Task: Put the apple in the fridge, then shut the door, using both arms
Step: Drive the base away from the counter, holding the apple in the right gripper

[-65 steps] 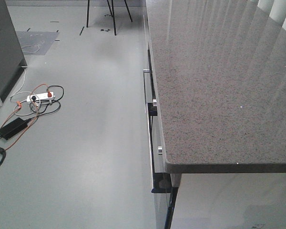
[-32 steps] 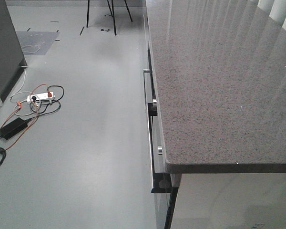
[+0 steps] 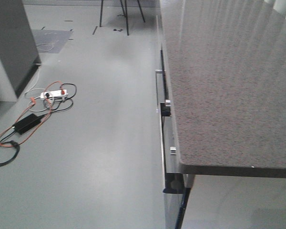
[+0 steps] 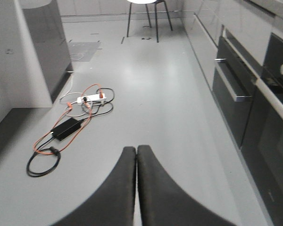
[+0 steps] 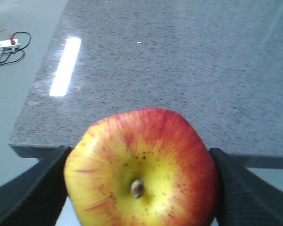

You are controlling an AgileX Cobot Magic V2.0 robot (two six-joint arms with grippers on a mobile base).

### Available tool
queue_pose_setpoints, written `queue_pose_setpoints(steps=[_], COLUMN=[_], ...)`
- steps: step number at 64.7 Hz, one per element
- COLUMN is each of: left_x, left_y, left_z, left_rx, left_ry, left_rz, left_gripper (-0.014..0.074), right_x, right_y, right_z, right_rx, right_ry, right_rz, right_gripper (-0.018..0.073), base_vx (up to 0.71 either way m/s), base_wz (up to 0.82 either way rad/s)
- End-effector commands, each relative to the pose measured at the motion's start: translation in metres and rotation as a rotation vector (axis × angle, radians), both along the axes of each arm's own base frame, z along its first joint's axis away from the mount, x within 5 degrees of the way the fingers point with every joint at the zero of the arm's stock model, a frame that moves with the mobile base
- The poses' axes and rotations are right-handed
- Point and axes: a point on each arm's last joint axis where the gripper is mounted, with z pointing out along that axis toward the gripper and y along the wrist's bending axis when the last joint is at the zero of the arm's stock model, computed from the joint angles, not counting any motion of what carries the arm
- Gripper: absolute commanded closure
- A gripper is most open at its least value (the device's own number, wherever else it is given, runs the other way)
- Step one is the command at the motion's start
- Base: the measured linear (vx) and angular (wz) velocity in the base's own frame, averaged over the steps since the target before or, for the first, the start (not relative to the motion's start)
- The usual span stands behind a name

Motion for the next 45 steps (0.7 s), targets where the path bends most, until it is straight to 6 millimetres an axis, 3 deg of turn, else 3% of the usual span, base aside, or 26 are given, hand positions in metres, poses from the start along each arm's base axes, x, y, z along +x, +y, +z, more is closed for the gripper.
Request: queue_pose_setpoints(steps=[1, 45], left_x=[0.0013, 0.0013], left_y=[-0.0013, -0.0013], left_z=[0.0004, 0.0004], left_rx=[0.002, 0.002], left_ry=[-0.06, -0.06], left_rz=[-0.016, -0.016], left_gripper=[0.0601, 0.0601], right_x=[0.0027, 0.0027], right_y=[-0.001, -0.001], right_z=[0.0148, 0.0148], right_rx=[-0.008, -0.007], right_ry=[-0.102, -0.101], right_rz=[-0.009, -0.009], right_gripper=[0.0428, 0.0428], base_vx=[-0.03, -0.04], base_wz=[0.31, 0.42])
